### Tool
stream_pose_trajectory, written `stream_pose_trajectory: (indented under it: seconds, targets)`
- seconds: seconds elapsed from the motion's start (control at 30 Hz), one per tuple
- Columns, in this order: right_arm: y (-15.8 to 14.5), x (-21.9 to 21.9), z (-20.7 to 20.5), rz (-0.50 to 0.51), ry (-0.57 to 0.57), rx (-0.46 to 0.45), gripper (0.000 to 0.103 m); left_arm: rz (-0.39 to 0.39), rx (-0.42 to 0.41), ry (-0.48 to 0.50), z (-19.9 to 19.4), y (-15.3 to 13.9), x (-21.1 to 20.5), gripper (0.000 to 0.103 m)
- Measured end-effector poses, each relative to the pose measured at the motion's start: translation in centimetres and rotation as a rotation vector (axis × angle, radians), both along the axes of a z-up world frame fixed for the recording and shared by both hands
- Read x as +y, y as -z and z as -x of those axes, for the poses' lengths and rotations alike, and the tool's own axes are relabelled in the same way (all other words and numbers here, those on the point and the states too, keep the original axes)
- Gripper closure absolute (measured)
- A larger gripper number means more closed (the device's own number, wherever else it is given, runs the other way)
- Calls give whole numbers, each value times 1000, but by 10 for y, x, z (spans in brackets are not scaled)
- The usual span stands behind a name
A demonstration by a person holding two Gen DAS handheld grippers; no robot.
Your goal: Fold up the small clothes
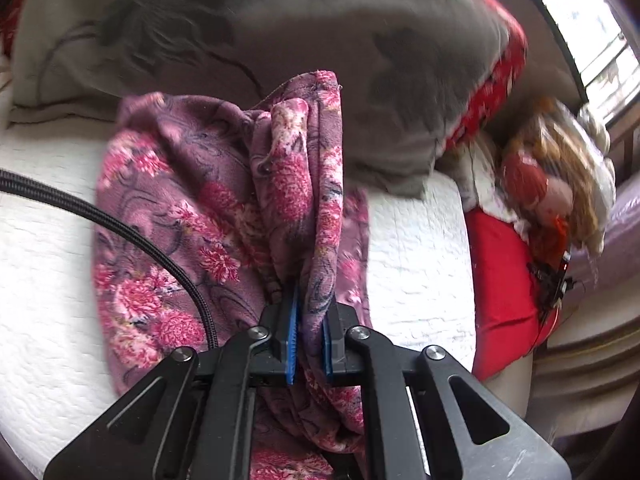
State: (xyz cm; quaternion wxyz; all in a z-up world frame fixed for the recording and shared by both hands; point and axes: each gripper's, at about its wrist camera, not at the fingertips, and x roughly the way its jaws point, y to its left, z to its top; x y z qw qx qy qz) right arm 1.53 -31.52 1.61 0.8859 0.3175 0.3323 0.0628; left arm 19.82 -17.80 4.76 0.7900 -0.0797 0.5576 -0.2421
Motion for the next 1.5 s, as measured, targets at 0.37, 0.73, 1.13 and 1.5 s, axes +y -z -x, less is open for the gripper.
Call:
stream_pose_trajectory:
  seconds: [0.37, 0.73, 1.13, 1.5]
  targets:
    - [61, -39, -2, -207, 51, 158, 97, -323, -119, 71, 22, 23, -54, 55]
    - [48, -48, 6, -189, 16, 192, 84, -511, -358, 88, 49, -3, -46, 41]
    - [-16, -77, -16, -79, 101, 86, 69, -531, -258, -47, -13, 8, 53, 40]
    - [25, -87, -136, -114, 102, 195, 63, -234, -15, -89, -69, 36, 107, 39]
